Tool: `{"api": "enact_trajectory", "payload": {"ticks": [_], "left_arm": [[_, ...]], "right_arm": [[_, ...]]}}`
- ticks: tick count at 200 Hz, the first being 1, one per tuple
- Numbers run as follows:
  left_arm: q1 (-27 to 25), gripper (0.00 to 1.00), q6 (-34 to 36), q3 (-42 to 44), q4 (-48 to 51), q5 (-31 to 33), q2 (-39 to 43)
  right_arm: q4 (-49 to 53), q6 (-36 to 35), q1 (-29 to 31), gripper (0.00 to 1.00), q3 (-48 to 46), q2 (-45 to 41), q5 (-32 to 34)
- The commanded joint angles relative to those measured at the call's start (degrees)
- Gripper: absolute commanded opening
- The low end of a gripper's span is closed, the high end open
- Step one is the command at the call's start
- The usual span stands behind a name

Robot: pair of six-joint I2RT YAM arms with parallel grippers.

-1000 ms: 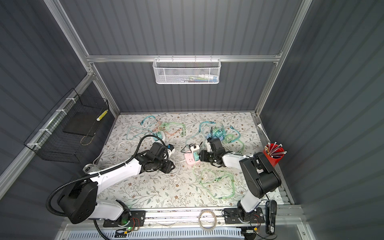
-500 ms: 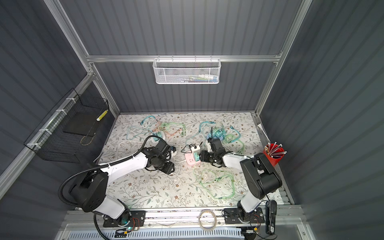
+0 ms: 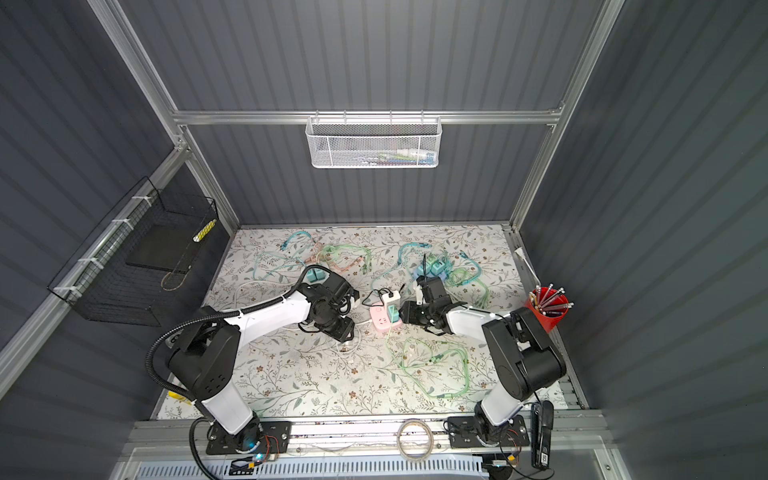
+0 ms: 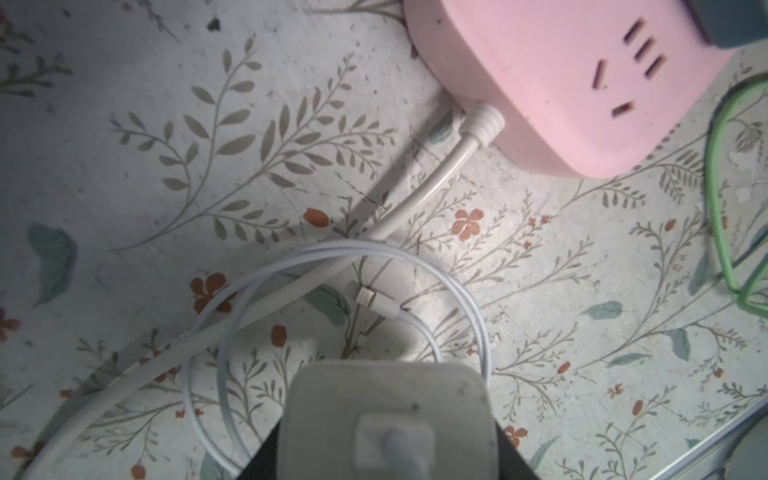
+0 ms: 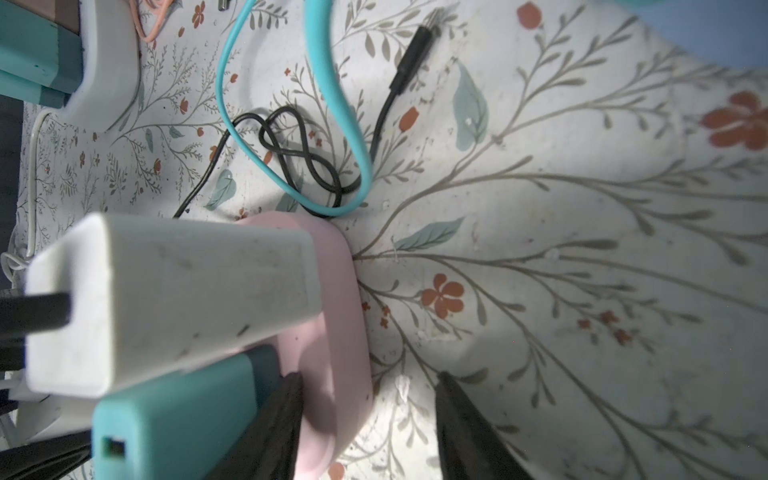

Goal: Pull the plug off the socket
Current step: 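Lower the held white charger onto the table nearer the robot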

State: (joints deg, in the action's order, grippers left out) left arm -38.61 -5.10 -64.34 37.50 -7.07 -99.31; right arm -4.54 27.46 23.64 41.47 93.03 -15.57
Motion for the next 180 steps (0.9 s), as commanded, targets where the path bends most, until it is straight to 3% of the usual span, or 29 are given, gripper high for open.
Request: {"api": "enact_trajectory", "payload": {"ticks": [1, 51, 106, 180], "left_arm": [[0.0, 0.42, 0.7, -1.0, 1.8, 1.3, -1.4], [-0.6, 0.69, -0.1, -2.9, 0.3, 1.4, -1.1], [-1.3, 0.75, -1.5, -4.0, -1.9, 3.4, 0.6], [-3.0, 0.98, -3.2, -2.3, -7.6, 8.9, 7.0]], "right_arm": [[3.5, -1.4, -0.2, 0.53, -0.5, -0.6, 1.4], [3.6, -2.1, -0.3, 0.54, -0.4, -3.5, 1.9], [5.4, -3.7, -0.2, 0.55, -1.9, -10.8, 5.2], [2.8, -4.9, -0.2, 0.58, -8.5, -21.0, 8.7]]}}
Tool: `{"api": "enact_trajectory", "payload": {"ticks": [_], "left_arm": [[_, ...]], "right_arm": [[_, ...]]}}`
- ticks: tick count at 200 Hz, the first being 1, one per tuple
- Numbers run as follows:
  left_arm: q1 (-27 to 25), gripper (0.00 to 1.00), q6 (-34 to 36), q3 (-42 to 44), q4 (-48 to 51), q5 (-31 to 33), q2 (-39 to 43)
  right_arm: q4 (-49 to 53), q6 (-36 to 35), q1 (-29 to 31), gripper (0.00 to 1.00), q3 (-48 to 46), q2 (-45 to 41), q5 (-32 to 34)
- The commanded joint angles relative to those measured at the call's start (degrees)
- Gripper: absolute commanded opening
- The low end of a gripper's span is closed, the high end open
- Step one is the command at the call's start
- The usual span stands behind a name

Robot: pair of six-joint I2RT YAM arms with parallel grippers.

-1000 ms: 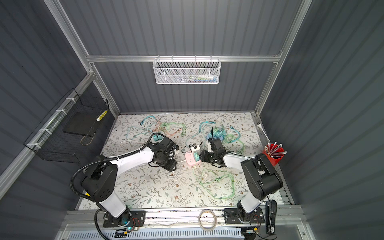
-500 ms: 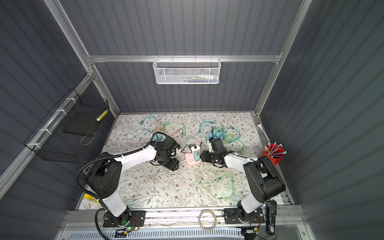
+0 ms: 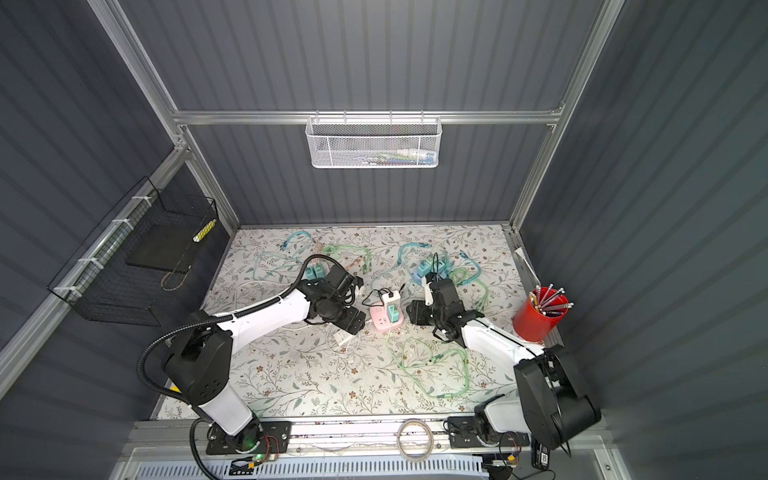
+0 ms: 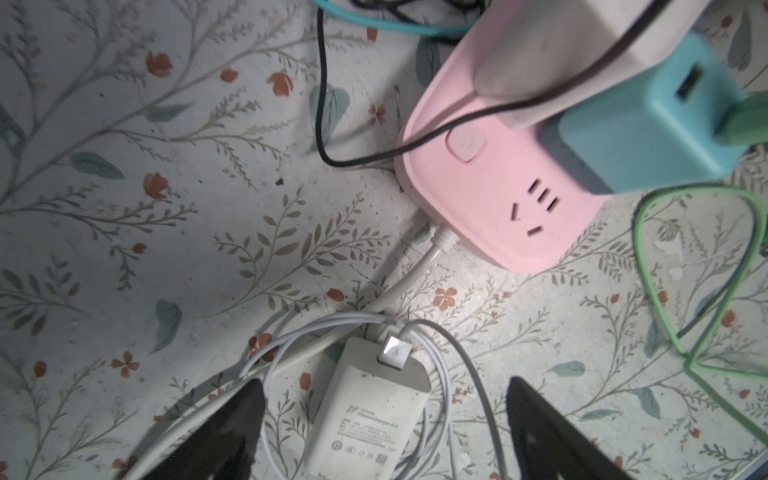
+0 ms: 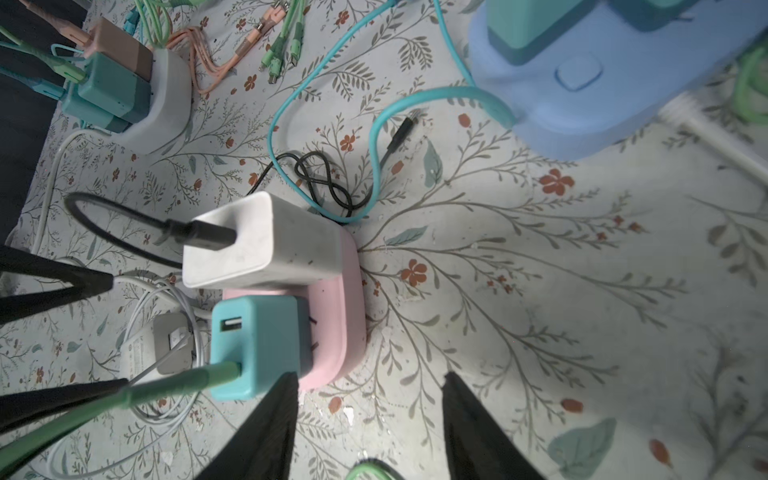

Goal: Pull the plug off the socket

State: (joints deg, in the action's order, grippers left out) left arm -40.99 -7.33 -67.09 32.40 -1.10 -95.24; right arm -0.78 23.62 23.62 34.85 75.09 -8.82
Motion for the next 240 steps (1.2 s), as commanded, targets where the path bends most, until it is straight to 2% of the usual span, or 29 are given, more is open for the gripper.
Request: {"api": "enact_trajectory", "payload": {"ticks": [1, 33, 77, 112, 159, 199, 240], "left_arm": [[-0.6, 0.98, -1.0, 0.5, -2.6, 3.0, 3.0], [-0.8, 1.0, -1.3, 0.6, -3.7, 4.7, 3.4], [-1.6, 1.0, -2.4, -1.4, -4.9, 6.8, -0.6], [-2.6, 1.0, -2.5, -2.5, -5.9, 8.4, -3.4], [-2.9, 1.0, -3.7, -1.8, -7.8, 9.2, -4.1], [-3.0, 1.0, -4.5, -2.2, -7.7, 9.5, -5.5], [-2.9, 1.0, -5.2, -2.2, -8.1, 8.9, -6.3]], "right_arm": [[-1.1, -1.0, -0.2, 0.58, -2.0, -3.2, 1.9], [-5.3, -1.6, 0.2, 0.62, -5.8, -9.8, 1.7], [-9.2, -2.9, 2.7, 0.67, -9.3, -19.4, 2.3], [-10.1, -3.5, 5.6, 0.71, -10.5, -22.6, 2.9], [-8.6, -5.5, 11.6, 0.71, -7.6, -18.1, 6.8], [-6.8, -7.2, 15.7, 0.71, -3.2, -10.6, 9.8], [-2.1, -6.7, 17.3, 0.69, 1.7, -3.2, 14.7]]}}
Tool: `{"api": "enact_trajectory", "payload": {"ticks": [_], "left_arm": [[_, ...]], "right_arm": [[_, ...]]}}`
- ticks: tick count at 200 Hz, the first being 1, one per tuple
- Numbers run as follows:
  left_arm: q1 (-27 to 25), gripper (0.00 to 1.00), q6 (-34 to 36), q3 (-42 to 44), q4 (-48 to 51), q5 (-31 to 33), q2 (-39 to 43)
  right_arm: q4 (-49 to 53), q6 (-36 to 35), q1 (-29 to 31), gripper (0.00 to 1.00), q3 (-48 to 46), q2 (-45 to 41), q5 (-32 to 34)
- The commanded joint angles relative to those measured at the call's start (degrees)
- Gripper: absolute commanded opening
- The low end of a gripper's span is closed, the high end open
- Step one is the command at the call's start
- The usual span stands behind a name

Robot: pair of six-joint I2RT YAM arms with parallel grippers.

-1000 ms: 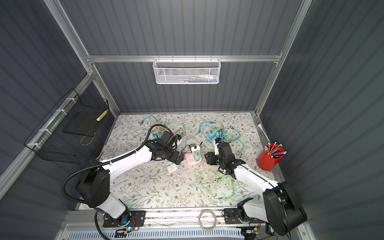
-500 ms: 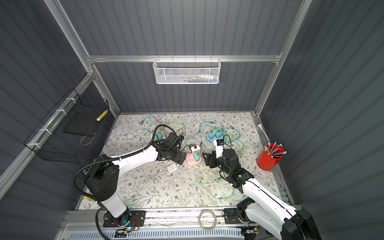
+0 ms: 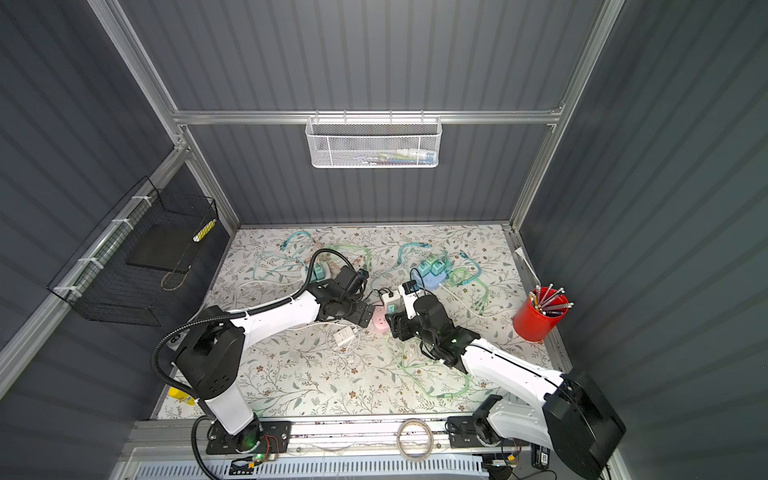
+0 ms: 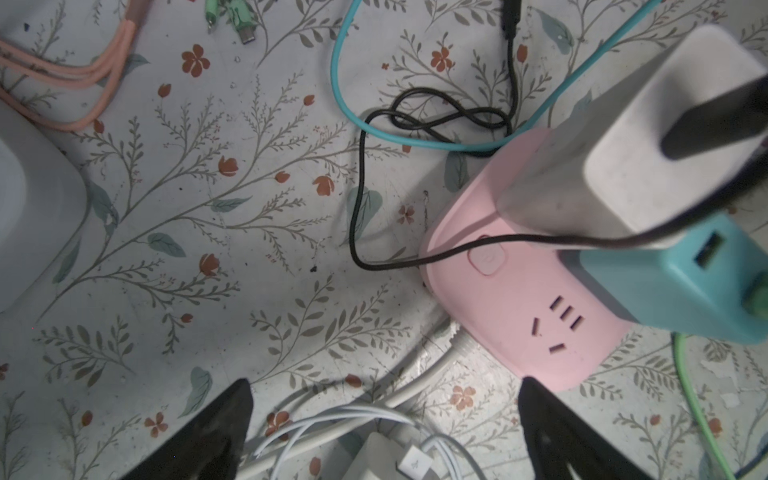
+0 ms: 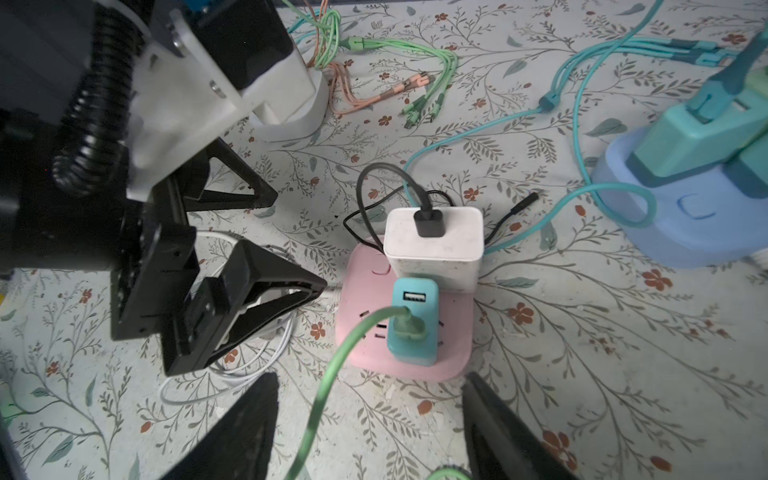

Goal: Pull the plug off the socket

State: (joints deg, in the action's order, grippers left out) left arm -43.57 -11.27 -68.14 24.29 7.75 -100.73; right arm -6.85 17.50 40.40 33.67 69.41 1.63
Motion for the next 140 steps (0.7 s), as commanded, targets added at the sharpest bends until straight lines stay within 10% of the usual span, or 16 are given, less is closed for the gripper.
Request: {"api": "enact_trajectory", "payload": {"ticks": [1, 140], "left_arm": [[-0.4, 1.0, -1.3, -1.1, 0.0, 0.1, -0.7], [-0.4, 1.0, -3.5, -0.8, -2.7, -2.1, -2.1]], "right_arm": [[4.1, -0.6, 0.5, 0.69, 2.9, 2.6, 4.3], [10.8, -0.6, 0.7, 0.57, 11.6, 17.4, 7.8]]}}
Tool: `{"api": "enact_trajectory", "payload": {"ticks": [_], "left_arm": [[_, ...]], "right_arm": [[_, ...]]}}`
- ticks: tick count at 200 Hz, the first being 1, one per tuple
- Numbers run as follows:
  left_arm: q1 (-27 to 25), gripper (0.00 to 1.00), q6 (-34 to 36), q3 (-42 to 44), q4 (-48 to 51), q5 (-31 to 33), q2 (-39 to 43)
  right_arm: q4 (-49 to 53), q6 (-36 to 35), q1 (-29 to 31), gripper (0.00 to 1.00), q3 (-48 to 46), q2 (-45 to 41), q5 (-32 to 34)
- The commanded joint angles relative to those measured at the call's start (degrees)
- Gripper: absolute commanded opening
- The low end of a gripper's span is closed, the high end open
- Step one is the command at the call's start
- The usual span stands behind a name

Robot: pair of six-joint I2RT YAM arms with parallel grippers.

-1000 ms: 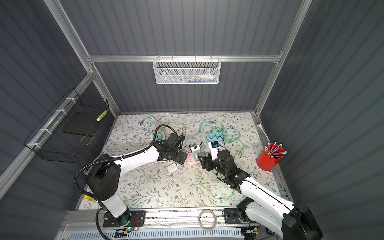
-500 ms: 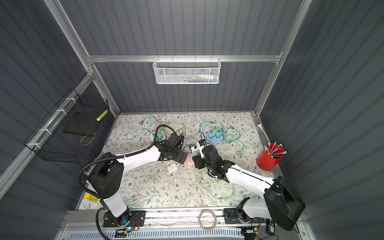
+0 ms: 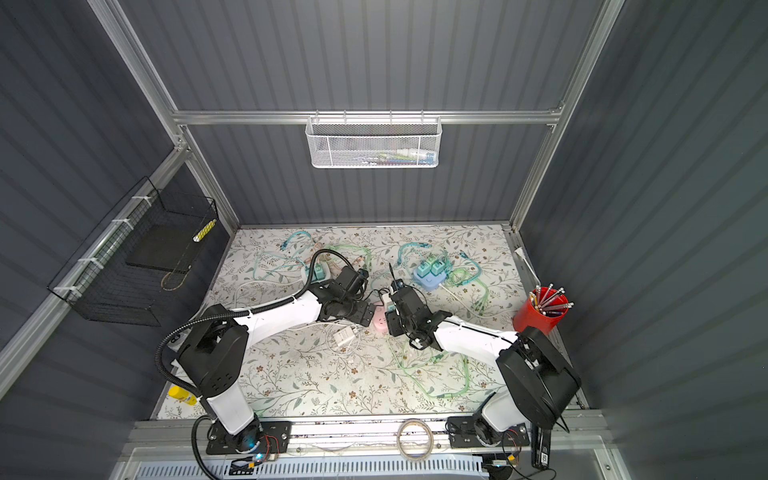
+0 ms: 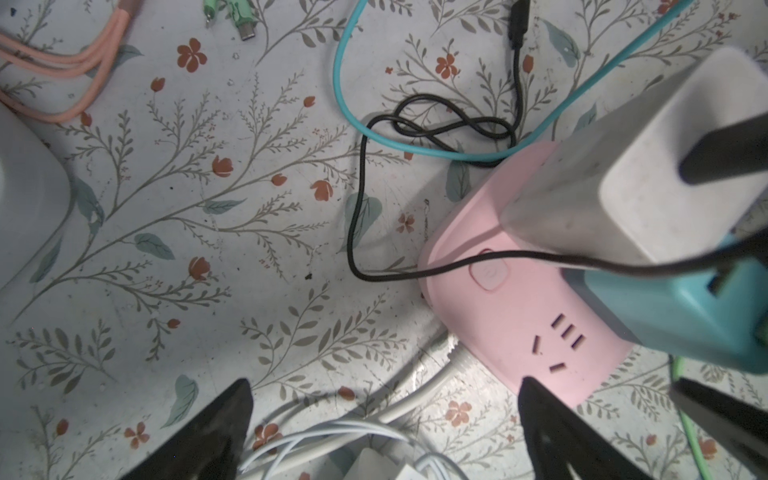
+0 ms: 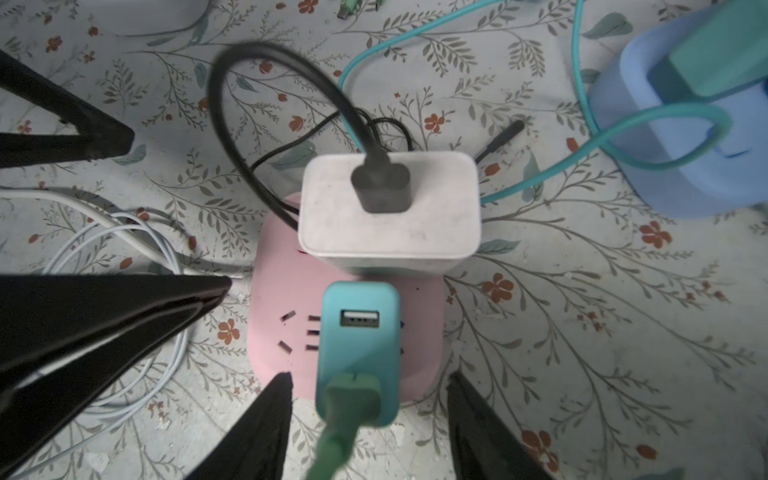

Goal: Pull the plug off the socket

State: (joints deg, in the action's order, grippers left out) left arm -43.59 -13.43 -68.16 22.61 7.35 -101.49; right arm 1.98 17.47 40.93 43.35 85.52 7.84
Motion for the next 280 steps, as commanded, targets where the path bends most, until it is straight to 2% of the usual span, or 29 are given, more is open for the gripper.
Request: {"api": "enact_trajectory", "payload": {"ticks": [1, 51, 82, 123, 177, 211, 237, 280], "left_arm": [[-0.5, 1.0, -1.4, -0.8, -1.0, -1.8, -1.4], [-0.6, 1.0, -2.1, -0.6, -1.5, -2.3, -2.0], [-0.6, 1.0, -2.6, -0.8, -1.8, -2.3, -2.4], [-0.6, 1.0, -3.2, -1.5, -1.5, -2.6, -3.4], [-0.5, 1.0, -3.7, -2.2, -1.8, -4.2, -4.5], [-0.6, 1.0, -4.1, -2.7, -2.2, -5.0, -5.3], [-0.6, 1.0, -4.6, -3.0, -2.1, -5.2, -6.5], [-0.6, 1.0, -5.6, -3.9, -1.2, -5.3, -8.4]], "right_arm": [[2.0, -0.6, 0.2, 0.57, 1.9, 1.4, 1.7], [1.1, -1.3, 0.2, 0.53, 3.8, 4.3, 0.8], [1.6, -1.8, 0.2, 0.47, 5.2, 6.1, 0.5], [2.5, -1.7, 0.1, 0.47, 4.6, 6.3, 0.8], [2.7, -1.4, -0.1, 0.37, 5.2, 6.7, 0.1], [3.3, -1.7, -0.1, 0.35, 6.0, 7.1, 0.1], [3.2, -1.5, -0.1, 0.28, 6.2, 7.0, 0.1], [3.2, -1.2, -0.1, 0.22, 6.3, 6.8, 0.3]]}}
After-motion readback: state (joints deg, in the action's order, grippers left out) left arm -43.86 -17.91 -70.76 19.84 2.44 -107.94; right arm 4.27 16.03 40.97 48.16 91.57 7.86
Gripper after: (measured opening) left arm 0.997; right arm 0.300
